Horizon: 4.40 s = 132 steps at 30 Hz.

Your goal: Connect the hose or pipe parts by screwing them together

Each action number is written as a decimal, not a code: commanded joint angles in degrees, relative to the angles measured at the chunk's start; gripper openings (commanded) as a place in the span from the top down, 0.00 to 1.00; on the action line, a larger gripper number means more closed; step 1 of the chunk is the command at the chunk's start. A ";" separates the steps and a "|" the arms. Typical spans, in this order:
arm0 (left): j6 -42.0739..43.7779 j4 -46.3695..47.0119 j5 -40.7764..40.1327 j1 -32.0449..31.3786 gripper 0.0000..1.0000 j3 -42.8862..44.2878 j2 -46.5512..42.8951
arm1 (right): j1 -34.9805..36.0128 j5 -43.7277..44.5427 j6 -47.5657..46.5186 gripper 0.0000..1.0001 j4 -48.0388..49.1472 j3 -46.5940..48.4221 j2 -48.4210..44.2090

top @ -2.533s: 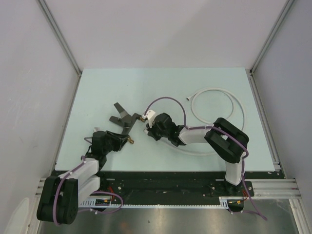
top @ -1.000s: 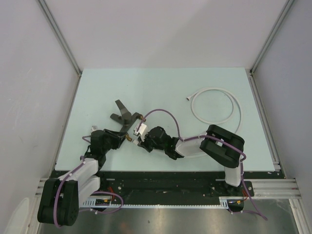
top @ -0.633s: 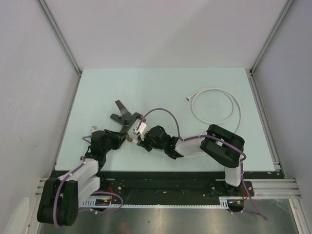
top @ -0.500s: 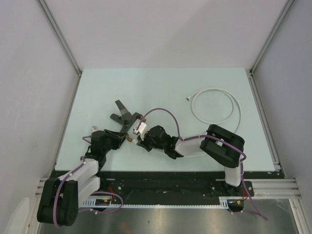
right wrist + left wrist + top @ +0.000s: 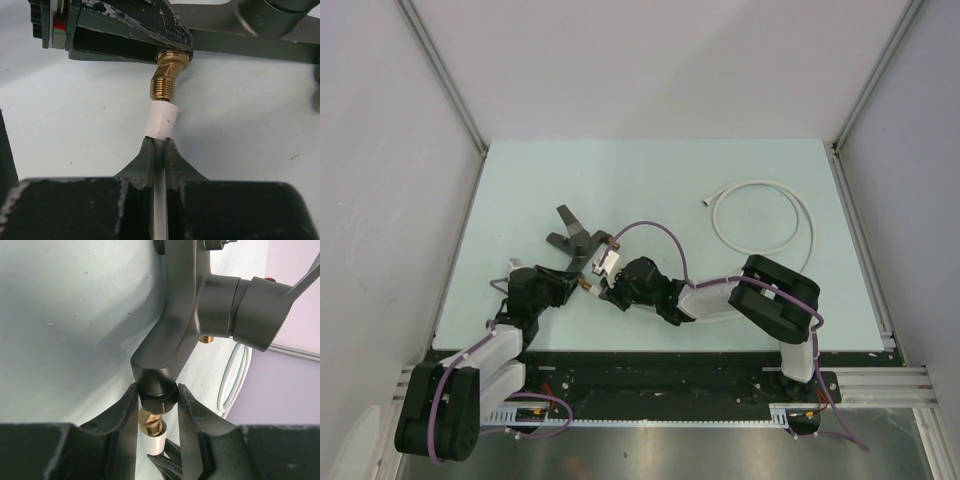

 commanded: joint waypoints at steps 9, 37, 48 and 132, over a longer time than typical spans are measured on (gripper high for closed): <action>-0.84 4.92 0.62 -3.06 1.00 -0.31 -1.45 | -1.11 0.27 2.30 1.00 7.52 3.46 1.03; -2.34 5.45 -1.66 -5.43 1.00 -1.54 0.74 | -1.02 -2.36 5.47 0.76 2.95 7.86 7.27; -2.51 5.44 -2.27 -5.43 1.00 -1.89 0.66 | -1.02 -1.93 6.70 0.71 2.24 7.86 8.33; -6.82 7.99 1.07 -10.79 0.67 -6.99 -3.66 | -12.45 -22.75 30.61 1.00 23.95 6.63 10.26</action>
